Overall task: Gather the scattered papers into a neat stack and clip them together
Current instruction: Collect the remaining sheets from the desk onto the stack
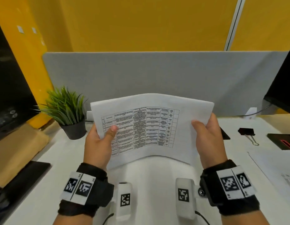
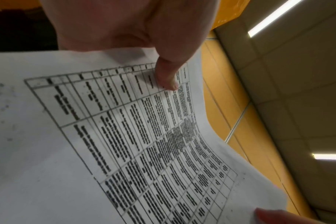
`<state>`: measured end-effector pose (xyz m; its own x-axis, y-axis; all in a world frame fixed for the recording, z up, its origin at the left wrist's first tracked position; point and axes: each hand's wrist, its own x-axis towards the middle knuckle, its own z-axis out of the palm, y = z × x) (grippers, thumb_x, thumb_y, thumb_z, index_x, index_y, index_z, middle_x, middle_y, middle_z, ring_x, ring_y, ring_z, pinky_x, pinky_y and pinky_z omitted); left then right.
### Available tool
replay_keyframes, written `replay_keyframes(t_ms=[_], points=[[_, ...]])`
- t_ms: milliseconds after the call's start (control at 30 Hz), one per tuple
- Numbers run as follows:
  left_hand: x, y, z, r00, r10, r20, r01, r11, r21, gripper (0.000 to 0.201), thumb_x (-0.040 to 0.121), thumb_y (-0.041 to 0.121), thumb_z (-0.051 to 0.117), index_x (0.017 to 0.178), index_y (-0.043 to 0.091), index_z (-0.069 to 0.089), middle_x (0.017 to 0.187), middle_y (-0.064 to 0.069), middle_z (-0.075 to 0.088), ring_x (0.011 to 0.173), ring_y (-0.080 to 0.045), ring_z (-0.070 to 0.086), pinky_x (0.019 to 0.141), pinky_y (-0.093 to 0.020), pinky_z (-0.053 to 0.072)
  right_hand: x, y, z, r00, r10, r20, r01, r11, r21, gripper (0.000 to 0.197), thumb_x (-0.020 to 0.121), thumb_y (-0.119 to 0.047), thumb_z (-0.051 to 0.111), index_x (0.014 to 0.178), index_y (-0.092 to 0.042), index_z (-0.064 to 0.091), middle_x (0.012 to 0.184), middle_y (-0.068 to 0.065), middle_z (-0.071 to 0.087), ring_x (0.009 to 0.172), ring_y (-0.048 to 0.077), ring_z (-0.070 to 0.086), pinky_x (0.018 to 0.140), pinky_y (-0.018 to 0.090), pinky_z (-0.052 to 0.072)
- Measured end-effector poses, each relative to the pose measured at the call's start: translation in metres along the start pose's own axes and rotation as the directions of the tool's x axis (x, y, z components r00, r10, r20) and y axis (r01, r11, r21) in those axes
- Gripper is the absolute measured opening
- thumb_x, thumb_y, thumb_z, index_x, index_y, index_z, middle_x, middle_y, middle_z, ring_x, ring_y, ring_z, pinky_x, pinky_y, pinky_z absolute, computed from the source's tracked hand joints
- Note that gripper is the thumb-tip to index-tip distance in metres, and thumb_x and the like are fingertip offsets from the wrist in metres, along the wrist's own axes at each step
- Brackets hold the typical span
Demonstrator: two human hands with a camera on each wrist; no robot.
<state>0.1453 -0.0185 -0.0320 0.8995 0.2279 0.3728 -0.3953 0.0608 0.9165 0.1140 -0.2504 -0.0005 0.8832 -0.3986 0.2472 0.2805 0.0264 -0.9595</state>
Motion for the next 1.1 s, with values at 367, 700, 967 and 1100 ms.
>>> replay_keyframes(t_ms=[367,700,967,1100], points=[[0.001,-0.004,-0.004,1.000,-0.011,0.011,0.011,1.000,0.017,0.029,0.088,0.011,0.055,0.113,0.025,0.057,0.112,0.008,0.065,0.101,-0.008,0.063,0.080,-0.024,0.053,0.002,0.000,-0.003,0.999,0.046,-0.013,-0.046,0.999,0.000,0.034,0.089,-0.003,0.044,0.108,-0.030,0.053,0.103,-0.008,0.064,0.096,0.011,0.061,0.067,0.027,0.048],[0.002,-0.010,-0.007,0.998,-0.068,-0.011,0.068,0.996,0.051,0.029,0.087,0.010,0.058,0.105,0.032,0.059,0.113,0.005,0.065,0.107,-0.017,0.061,0.092,-0.037,0.049,0.005,0.011,-0.003,0.996,0.070,0.049,-0.069,0.997,-0.021,0.037,0.089,-0.002,0.045,0.117,-0.025,0.051,0.109,-0.005,0.064,0.100,0.013,0.061,0.066,0.025,0.048],[0.001,0.011,-0.011,0.998,0.068,-0.006,-0.065,0.973,0.222,0.027,0.086,0.008,0.058,0.109,0.023,0.057,0.098,0.015,0.062,0.089,0.006,0.060,0.077,-0.013,0.049,0.000,0.000,-0.009,0.999,-0.030,-0.035,0.017,0.942,-0.335,0.060,0.085,-0.007,0.060,0.135,-0.022,0.029,0.131,0.002,0.047,0.119,0.018,0.049,0.080,0.024,0.053],[-0.001,0.039,-0.007,0.961,0.249,0.123,-0.274,0.916,0.292,0.026,0.085,0.009,0.061,0.107,0.023,0.058,0.095,0.025,0.061,0.085,0.020,0.056,0.067,0.002,0.041,-0.025,-0.061,-0.008,0.810,-0.574,0.123,0.515,0.595,-0.618,0.088,0.077,-0.027,0.071,0.145,-0.025,0.015,0.148,-0.002,0.024,0.138,0.013,0.021,0.113,0.036,0.021]])
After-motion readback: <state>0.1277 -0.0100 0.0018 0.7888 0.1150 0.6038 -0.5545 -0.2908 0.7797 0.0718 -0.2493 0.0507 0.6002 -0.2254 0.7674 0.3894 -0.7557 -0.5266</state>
